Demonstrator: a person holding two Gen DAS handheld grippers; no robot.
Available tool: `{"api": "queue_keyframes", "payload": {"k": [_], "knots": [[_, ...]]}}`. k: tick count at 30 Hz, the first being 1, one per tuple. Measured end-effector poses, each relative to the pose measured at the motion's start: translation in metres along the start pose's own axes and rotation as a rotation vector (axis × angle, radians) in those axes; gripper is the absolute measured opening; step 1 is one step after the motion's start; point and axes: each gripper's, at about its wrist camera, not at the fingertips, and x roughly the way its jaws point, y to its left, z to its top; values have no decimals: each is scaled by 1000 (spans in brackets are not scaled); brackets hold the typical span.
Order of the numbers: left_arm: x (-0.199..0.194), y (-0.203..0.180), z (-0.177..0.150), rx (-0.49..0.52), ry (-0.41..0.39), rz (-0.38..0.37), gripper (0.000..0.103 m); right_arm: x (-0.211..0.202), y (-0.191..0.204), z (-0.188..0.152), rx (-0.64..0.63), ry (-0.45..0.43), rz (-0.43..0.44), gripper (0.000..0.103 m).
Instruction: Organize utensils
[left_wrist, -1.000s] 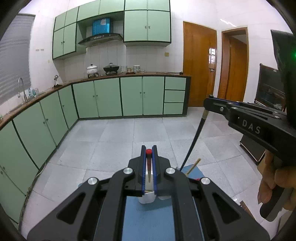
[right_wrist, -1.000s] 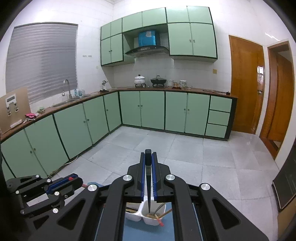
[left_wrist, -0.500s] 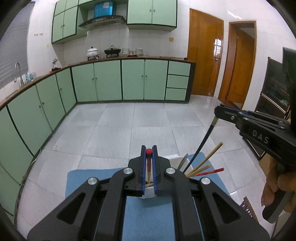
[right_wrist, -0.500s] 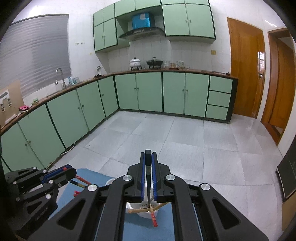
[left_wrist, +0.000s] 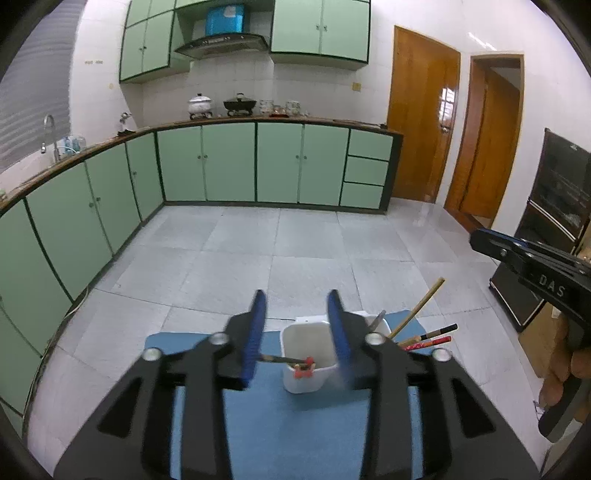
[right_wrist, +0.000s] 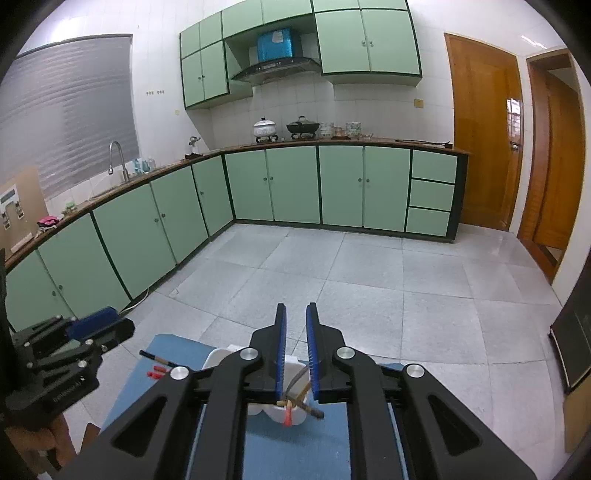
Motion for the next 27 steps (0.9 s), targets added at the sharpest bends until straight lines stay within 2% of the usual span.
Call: {"api": "queue_keyframes", "payload": {"k": [2,6,8,11,14,16,18,21,24,27], "knots": [[-8,4,-2,1,-1,2,40,-8,2,0,-5,-3,-1,13],[-32,9,-7,-6,-27,23,49,-31,6,-5,1,-12,11,15],[-52,8,-18,4,-50,39,58,-43,7,-9,-2,-22,16,17],[-73,7,-34,11,-56,45,66,-68,14,-24,-15,-42,24,21],[-101,2,-61,38,-64,72,75,-92,18,-45,2,-44,39,29],[-122,1,-82,39,-74,80,79,-108,22,-60,-1,-58,42,40],[-139,1,-98,33,-77,80,85,-125,27,-78,-10,-67,42,46],[-176,2,-128,10,-93,101,89,-152,35,-111,-16,-78,35,57],[-205,0,-148,-6,-106,114,91,-181,46,-143,-26,-102,23,75],[-235,-4,-171,-13,-97,115,92,-213,60,-174,-45,-131,6,89]]}}
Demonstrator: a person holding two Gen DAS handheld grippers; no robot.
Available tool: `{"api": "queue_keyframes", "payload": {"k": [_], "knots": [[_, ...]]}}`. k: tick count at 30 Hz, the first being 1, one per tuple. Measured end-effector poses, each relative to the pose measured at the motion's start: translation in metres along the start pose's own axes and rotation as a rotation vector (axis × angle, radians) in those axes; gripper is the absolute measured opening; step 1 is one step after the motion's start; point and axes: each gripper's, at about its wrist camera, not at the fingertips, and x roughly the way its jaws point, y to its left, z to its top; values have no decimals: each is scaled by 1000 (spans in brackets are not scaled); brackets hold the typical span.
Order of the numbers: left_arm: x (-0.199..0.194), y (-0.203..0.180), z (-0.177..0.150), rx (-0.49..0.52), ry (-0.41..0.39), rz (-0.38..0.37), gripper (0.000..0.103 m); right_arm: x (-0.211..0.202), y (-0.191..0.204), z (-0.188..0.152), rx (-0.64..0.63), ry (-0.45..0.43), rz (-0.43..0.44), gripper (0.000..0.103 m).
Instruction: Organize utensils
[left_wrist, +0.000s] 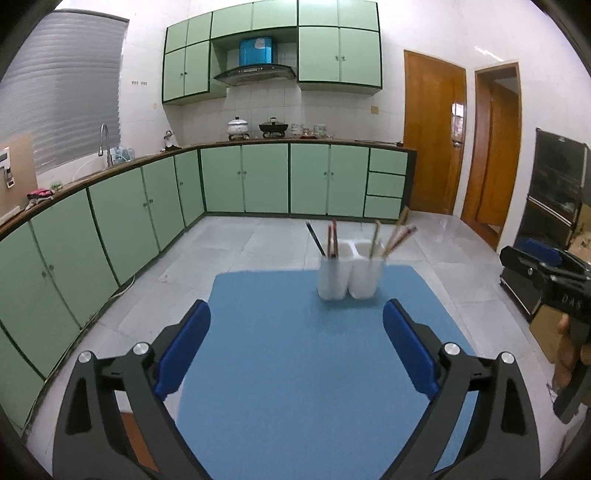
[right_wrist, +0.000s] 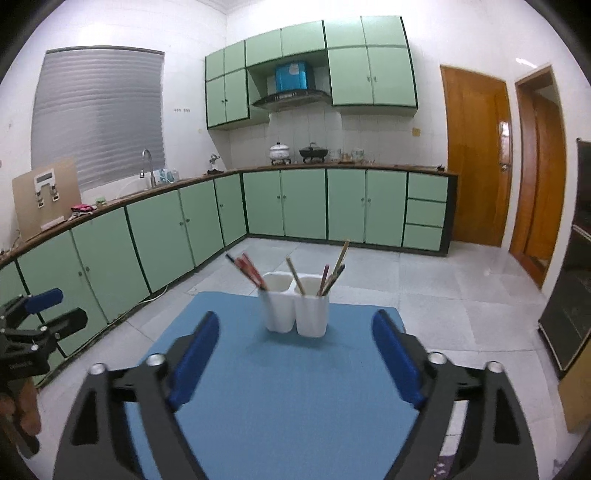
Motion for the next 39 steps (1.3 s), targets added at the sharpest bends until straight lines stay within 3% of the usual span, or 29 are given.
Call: {"api": "queue_keyframes", "payload": {"k": [3,11,15,19,25,35,39], "knots": [[-35,-2,-21,-12,-10,4,94,-31,12,-20,2,-7,-12,97],[-95,-10,-54,-48,-7,23,95,-91,34,-61,52,40,-4,97],[-123,-17,-70,-49,-14,38,96,-118,43,-81,62,66,-72,97],[-149,-26,-85,-49,-16,68,97,-142,50,-96,63,75,-78,97],[-188,-26,-108,-84,-20,95,98,-179,54,-108,84,55,-46,97],[-249,-31,-123,-64,-83,155,98,-226,66,-110,70,-45,-91,97],[-271,-26,-125,-100,-102,157,98,-246,75,-113,53,-75,-108,97]]}}
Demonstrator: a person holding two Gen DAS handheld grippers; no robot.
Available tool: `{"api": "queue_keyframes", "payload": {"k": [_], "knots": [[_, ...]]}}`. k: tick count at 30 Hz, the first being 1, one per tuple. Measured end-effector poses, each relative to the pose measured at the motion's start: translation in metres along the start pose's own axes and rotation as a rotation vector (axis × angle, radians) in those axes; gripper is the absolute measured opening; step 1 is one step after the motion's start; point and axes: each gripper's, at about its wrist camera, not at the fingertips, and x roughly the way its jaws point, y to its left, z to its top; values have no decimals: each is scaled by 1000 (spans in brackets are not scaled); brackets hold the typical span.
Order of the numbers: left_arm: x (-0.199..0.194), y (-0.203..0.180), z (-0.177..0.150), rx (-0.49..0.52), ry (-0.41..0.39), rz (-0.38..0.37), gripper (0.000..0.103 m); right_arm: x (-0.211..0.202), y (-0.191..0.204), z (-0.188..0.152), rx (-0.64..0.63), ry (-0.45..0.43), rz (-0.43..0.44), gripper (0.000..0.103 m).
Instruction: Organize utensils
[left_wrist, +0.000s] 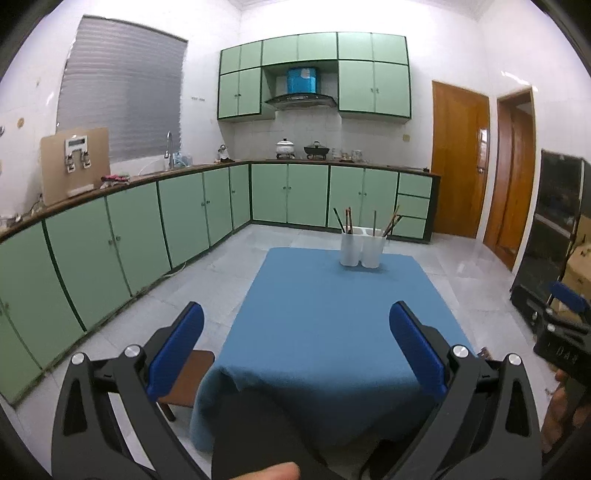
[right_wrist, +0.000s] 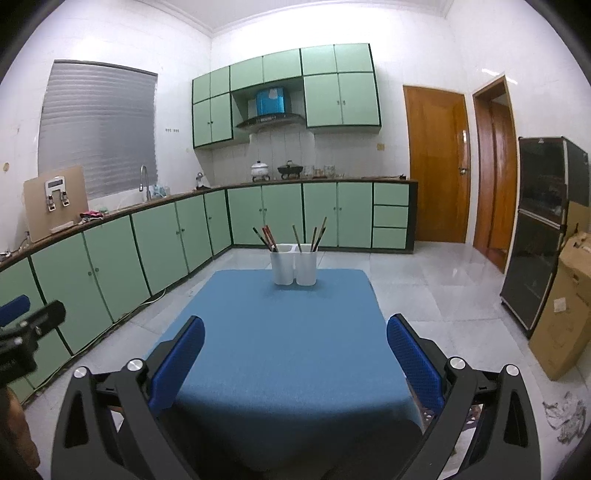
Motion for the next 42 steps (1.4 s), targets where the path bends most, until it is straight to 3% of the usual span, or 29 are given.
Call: {"api": "queue_keyframes", "payload": {"k": [14,42], "knots": [[-67,5,-3,-16,-83,55,98,-49,18,-3,-16,-63,46,97],[-87,1,-11,-11,-108,84,97,-66,13,-8,7,-109,27,97]]}}
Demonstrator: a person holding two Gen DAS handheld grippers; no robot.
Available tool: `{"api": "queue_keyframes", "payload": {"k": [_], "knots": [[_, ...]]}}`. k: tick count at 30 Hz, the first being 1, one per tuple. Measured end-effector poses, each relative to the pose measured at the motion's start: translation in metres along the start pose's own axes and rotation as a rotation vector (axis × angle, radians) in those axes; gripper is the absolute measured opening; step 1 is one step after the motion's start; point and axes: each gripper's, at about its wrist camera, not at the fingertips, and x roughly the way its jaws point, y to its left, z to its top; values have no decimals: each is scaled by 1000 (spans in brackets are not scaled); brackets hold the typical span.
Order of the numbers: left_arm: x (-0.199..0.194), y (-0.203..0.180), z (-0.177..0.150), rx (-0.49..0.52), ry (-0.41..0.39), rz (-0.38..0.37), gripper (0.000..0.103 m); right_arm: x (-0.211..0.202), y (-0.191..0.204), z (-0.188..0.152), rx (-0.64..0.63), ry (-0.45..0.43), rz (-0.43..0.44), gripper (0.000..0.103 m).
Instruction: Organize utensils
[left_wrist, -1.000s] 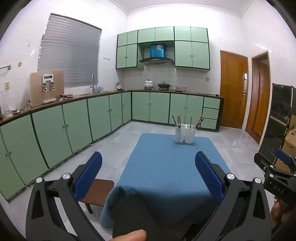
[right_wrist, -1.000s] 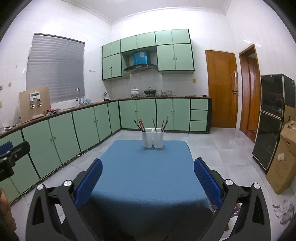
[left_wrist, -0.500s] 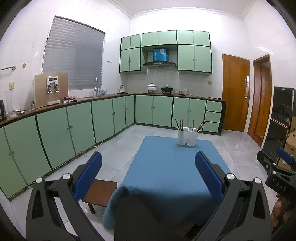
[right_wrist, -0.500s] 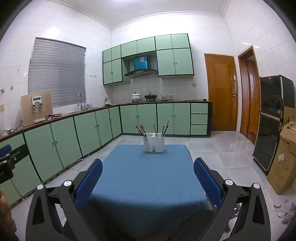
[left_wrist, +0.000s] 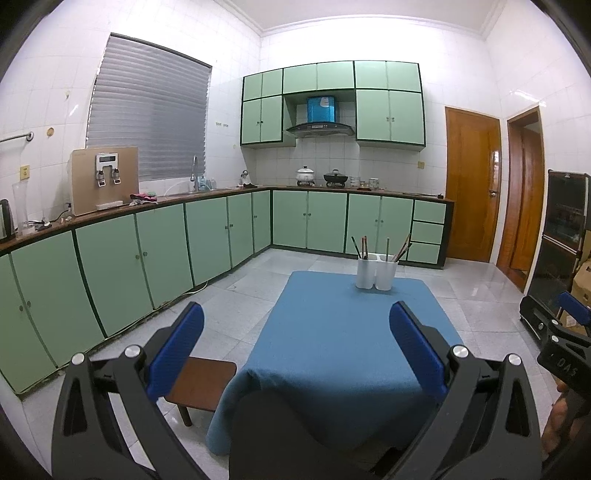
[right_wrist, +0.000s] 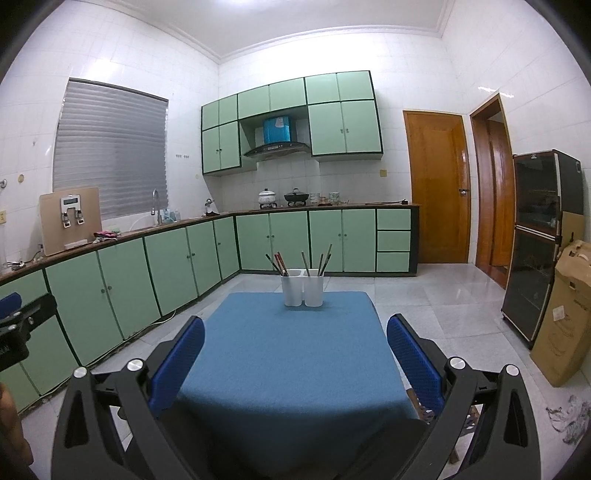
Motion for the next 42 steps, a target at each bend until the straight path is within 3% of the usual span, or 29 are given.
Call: {"api": "queue_keyframes", "payload": {"k": [42], "knots": [[1,2,-1,-7,4,3,97,-1,-2,-1,0,6,1,97]]}}
